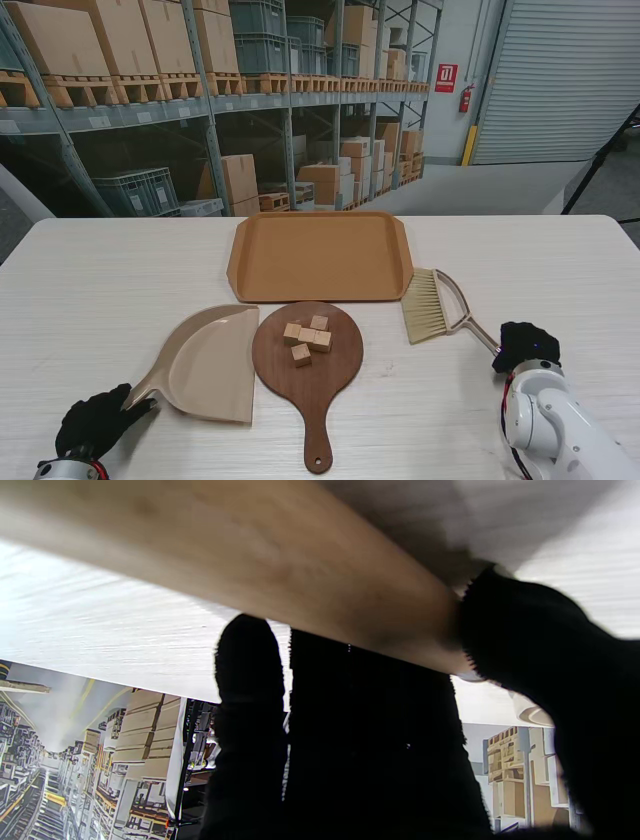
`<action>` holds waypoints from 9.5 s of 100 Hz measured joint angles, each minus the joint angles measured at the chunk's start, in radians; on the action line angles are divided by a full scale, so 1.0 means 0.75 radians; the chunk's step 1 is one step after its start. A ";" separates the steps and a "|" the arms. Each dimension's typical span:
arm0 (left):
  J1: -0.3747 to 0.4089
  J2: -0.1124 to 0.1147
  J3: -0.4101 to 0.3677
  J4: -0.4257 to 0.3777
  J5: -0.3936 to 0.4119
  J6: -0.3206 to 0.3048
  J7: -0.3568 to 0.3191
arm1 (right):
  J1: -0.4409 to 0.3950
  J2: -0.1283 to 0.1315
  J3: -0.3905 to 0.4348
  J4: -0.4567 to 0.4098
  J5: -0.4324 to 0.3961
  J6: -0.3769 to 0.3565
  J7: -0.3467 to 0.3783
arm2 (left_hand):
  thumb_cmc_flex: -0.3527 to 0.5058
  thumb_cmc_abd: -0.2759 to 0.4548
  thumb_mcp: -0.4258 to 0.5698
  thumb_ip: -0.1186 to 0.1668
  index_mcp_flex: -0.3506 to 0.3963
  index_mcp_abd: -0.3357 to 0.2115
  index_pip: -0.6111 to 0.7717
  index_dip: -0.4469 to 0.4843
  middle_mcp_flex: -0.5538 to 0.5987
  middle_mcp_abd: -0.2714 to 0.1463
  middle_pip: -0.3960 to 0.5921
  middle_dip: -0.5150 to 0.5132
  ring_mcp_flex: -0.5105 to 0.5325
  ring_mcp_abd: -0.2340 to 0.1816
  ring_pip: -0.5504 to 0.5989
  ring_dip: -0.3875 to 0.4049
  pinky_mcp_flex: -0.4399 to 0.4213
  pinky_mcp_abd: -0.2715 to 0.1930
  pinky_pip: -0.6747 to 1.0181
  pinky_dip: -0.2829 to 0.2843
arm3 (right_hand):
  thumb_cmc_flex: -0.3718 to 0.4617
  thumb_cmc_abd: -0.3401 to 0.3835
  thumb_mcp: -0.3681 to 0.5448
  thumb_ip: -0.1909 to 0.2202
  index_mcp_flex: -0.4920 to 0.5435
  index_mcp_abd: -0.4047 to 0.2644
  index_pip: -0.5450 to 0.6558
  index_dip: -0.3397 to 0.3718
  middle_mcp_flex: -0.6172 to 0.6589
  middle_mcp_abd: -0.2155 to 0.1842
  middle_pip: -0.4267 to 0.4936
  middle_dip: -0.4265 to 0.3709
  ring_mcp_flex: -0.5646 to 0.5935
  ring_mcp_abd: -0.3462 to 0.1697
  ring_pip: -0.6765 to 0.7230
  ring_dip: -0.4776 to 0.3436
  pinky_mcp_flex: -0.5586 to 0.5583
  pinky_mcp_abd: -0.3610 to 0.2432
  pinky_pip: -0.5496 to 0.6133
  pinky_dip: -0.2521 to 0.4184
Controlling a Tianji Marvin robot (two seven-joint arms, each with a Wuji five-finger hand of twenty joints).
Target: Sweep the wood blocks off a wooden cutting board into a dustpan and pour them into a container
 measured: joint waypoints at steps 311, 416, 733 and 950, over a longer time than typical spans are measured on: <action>-0.007 0.000 -0.030 0.017 0.010 -0.030 0.009 | -0.165 -0.159 0.184 -0.221 0.331 0.106 -0.392 | 0.000 0.000 0.000 0.000 0.000 -0.001 0.000 -0.014 0.000 -0.001 -0.001 -0.013 0.000 -0.001 -0.015 0.000 -0.003 -0.001 0.000 0.000 | 0.458 -0.110 -0.197 0.462 0.486 -0.180 -0.013 0.660 0.219 0.111 0.271 0.346 0.103 0.128 0.775 -0.001 0.139 0.206 0.616 -0.405; -0.012 -0.001 -0.025 0.023 0.013 -0.029 0.031 | -0.289 -0.151 0.155 -0.481 0.353 0.058 -0.326 | 0.000 0.000 0.000 0.000 0.000 -0.001 0.000 -0.014 0.000 -0.001 -0.001 -0.013 0.000 -0.001 -0.015 0.000 -0.003 -0.001 0.000 0.000 | 0.471 -0.157 -0.204 0.552 0.519 -0.188 0.031 0.666 0.232 0.123 0.283 0.370 0.103 0.145 0.828 -0.001 0.172 0.225 0.638 -0.434; -0.010 -0.005 -0.017 0.033 0.013 -0.019 0.053 | -0.250 -0.099 -0.066 -0.573 0.534 0.251 0.052 | 0.000 0.000 0.000 0.000 0.000 -0.001 0.000 -0.015 0.000 -0.001 -0.001 -0.013 0.000 -0.002 -0.016 0.000 -0.004 -0.001 0.000 0.000 | 0.175 0.935 -0.682 0.079 0.245 0.150 -0.100 0.290 0.293 -0.101 0.586 0.456 0.119 -0.072 0.927 0.443 0.288 -0.087 0.683 0.200; -0.020 0.006 0.009 0.030 0.021 -0.027 0.010 | -0.293 -0.091 -0.209 -0.675 0.610 0.400 0.132 | 0.000 0.000 0.000 0.000 0.000 -0.001 0.000 -0.015 0.000 -0.002 -0.002 -0.017 0.000 -0.002 -0.016 0.000 -0.005 -0.001 0.000 0.000 | 0.168 0.964 -0.689 0.080 0.245 0.150 -0.100 0.316 0.293 -0.102 0.600 0.441 0.119 -0.073 0.929 0.445 0.289 -0.092 0.685 0.200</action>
